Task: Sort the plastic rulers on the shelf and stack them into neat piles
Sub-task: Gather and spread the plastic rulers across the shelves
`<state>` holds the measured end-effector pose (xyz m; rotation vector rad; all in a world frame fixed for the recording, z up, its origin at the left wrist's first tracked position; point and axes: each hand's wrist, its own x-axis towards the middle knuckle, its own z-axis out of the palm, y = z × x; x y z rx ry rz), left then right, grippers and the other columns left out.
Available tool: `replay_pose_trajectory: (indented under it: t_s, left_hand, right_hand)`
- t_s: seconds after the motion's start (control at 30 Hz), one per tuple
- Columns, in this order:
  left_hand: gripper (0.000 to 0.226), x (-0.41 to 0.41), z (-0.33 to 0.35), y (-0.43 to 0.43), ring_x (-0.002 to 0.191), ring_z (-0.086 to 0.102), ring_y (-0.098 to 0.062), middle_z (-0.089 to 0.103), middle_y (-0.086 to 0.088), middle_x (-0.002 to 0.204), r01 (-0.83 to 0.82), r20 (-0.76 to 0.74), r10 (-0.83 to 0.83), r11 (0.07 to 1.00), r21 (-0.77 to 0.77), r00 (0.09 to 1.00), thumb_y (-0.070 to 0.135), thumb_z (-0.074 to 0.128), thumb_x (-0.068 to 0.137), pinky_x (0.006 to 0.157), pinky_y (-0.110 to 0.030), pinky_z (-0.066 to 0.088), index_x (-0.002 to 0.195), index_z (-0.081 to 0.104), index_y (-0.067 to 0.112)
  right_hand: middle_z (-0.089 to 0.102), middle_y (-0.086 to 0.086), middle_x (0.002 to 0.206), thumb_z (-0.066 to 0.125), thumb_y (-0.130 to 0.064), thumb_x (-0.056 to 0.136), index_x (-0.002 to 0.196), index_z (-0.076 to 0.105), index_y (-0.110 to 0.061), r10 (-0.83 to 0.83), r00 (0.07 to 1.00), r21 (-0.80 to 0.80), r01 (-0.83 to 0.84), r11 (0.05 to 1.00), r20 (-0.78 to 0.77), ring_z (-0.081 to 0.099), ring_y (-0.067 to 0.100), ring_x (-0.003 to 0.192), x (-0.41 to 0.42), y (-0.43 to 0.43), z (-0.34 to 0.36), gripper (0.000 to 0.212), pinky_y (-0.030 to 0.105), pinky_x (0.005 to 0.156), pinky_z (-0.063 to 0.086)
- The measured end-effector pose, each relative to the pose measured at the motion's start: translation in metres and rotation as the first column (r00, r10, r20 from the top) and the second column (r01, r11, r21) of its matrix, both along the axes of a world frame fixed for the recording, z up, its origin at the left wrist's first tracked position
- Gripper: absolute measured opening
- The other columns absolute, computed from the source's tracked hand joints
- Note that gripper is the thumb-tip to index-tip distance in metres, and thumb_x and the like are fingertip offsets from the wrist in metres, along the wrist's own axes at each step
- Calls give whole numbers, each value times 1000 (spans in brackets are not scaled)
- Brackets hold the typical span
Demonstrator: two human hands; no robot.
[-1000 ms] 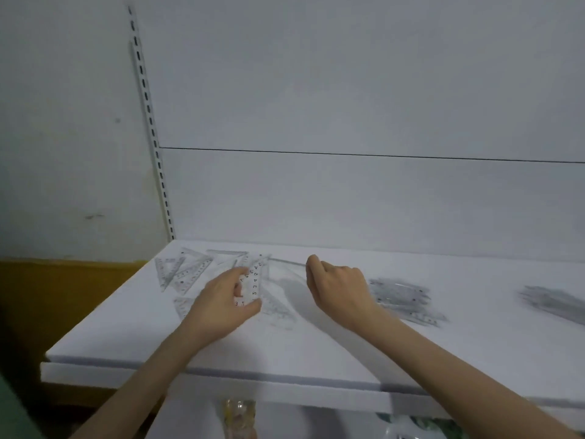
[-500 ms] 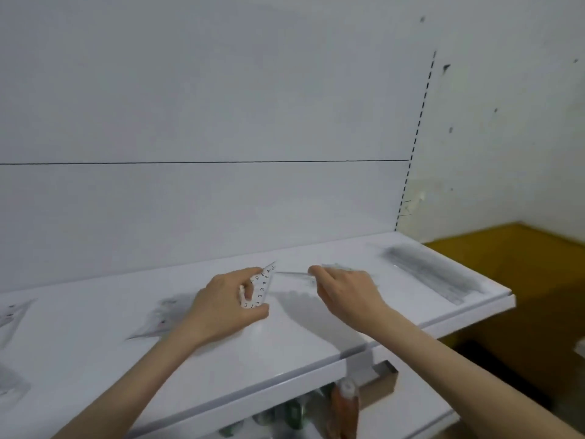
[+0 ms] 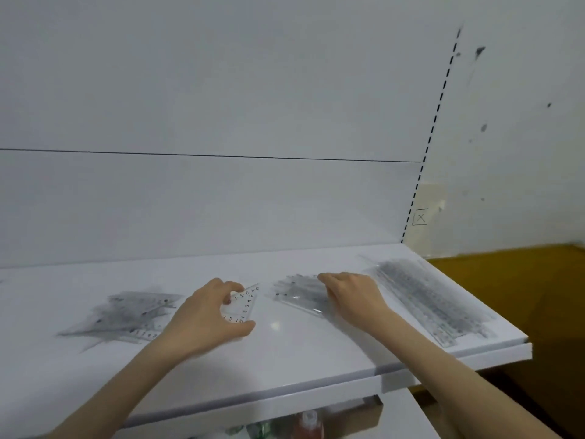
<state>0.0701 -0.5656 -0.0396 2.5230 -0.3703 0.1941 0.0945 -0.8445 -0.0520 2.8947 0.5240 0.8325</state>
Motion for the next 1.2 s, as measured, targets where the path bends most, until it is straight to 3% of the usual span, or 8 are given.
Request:
replay_pose_trajectory:
  t_s: [0.07, 0.2, 0.37, 0.57, 0.7, 0.8, 1.03, 1.2]
  left_hand:
    - [64, 0, 1, 10, 85, 48, 5, 48, 18, 97, -32, -4, 32, 999, -4, 999, 50, 74, 64, 69, -18, 36, 123, 52, 36]
    - [64, -2, -1, 12, 85, 46, 7, 46, 19, 97, -3, -12, 3, 1000, 27, 1000, 48, 74, 66, 69, -9, 32, 125, 52, 36]
    - [83, -2, -5, 3, 91, 43, 9, 45, 28, 100, 89, 23, -92, 992, 89, 996, 66, 53, 51, 79, -17, 38, 130, 45, 41]
    - [80, -1, 0, -2, 95, 45, 10, 46, 36, 110, 120, 83, -126, 990, 81, 989, 53, 66, 58, 89, -23, 34, 126, 25, 54]
    - [80, -3, 3, 1, 98, 46, 7, 48, 33, 109, 137, 99, -134, 990, -19, 986, 43, 73, 63, 88, -22, 40, 127, 25, 55]
    - [81, -6, 5, 9, 99, 50, 3, 51, 30, 107, 135, 96, -128, 988, -73, 987, 46, 73, 63, 86, -23, 46, 129, 27, 53]
    - [70, -27, 4, 76, 101, 48, 8, 49, 32, 106, -41, 72, 44, 998, -52, 996, 46, 76, 69, 80, -12, 42, 120, 28, 55]
    - [50, -61, -4, 159, 98, 50, 4, 53, 23, 106, -302, 150, 305, 952, -44, 940, 39, 71, 78, 75, -15, 41, 118, 41, 42]
  right_hand:
    - [59, -3, 62, 48, -19, 77, 69, 57, -16, 155, 985, 52, -152, 987, -73, 55, 21, 58, 8, 11, -9, 12, 26, 57, 32]
    - [58, -8, 72, 40, -30, 84, 71, 58, -20, 256, 963, 111, -246, 963, -89, 55, 15, 75, 7, 15, -14, 24, 26, 77, 38]
    - [72, -1, 101, 40, -19, 81, 104, 71, -11, 269, 957, 203, -285, 937, 105, 67, 20, 89, 11, 11, -2, 39, 30, 80, 51]
    - [68, 1, 105, 37, -13, 73, 117, 63, -9, 308, 931, 370, -361, 856, 195, 62, 21, 96, 4, 28, 19, 51, 31, 78, 52]
    - [63, 1, 124, 63, -18, 77, 125, 59, -10, 596, 798, 126, -602, 788, 88, 57, 20, 111, -1, 47, 13, 50, 30, 94, 43]
    - [67, 1, 117, 67, -23, 81, 117, 65, -11, 677, 727, -25, -679, 733, 116, 61, 20, 105, 5, 70, 3, 38, 33, 88, 48]
    - [73, -1, 95, 58, -8, 85, 107, 68, -12, 795, 571, -35, -808, 589, 204, 69, 19, 80, 17, 138, 4, 24, 29, 55, 52]
    - [69, -3, 69, 67, -2, 68, 97, 72, -12, 724, 656, 7, -742, 670, 215, 63, 18, 55, 32, 201, 10, 31, 22, 36, 41]
